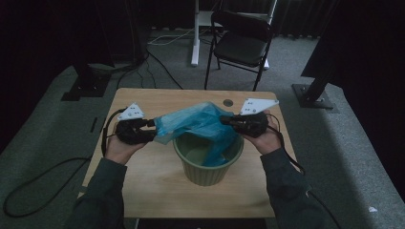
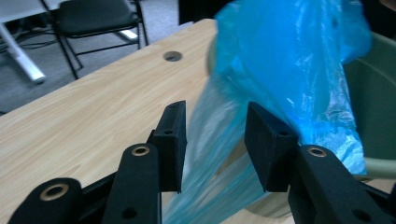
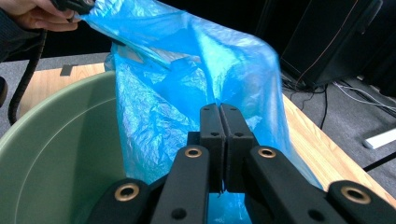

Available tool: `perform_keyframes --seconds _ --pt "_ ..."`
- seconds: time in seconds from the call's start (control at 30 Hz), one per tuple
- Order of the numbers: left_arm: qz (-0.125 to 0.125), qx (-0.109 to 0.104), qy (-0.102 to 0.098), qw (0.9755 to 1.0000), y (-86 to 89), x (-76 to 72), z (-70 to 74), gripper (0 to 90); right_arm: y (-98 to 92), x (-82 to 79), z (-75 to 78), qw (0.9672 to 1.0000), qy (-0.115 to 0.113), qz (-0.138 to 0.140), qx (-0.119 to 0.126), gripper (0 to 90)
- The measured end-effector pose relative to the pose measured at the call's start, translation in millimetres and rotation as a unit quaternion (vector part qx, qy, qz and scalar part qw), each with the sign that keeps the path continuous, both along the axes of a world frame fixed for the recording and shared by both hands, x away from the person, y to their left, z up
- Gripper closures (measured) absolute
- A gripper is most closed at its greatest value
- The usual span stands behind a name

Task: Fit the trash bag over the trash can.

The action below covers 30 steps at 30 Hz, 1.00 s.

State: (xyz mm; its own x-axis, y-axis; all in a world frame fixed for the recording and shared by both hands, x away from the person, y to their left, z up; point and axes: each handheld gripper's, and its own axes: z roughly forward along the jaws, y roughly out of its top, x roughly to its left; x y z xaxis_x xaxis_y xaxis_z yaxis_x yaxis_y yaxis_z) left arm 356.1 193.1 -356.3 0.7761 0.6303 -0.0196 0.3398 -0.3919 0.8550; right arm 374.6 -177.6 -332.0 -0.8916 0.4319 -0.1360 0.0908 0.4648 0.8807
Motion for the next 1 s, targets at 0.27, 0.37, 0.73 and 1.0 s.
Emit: perform_keyframes --seconds 0.27,0.37,0.73,1.0 --pt "-0.025 0.013 0.021 0.9994 -24.5 7.2 -4.8 54.4 0.7 -1.3 0.2 1.0 0.001 0.005 0.001 88.1" --pt "-0.026 0.013 0.025 0.9993 -29.4 7.9 -7.6 59.2 0.4 -1.6 0.2 1.0 0.0 0.004 0.002 87.9" --pt "-0.009 0.008 0.004 0.9999 -26.2 6.9 -1.6 89.6 -10.7 -4.6 -5.6 0.9999 0.006 -0.003 0.008 87.7" --pt "0.005 0.0 -0.005 1.0 -19.6 6.3 2.3 89.7 -17.3 -3.8 -6.7 0.9998 0.014 0.0 0.016 74.8"
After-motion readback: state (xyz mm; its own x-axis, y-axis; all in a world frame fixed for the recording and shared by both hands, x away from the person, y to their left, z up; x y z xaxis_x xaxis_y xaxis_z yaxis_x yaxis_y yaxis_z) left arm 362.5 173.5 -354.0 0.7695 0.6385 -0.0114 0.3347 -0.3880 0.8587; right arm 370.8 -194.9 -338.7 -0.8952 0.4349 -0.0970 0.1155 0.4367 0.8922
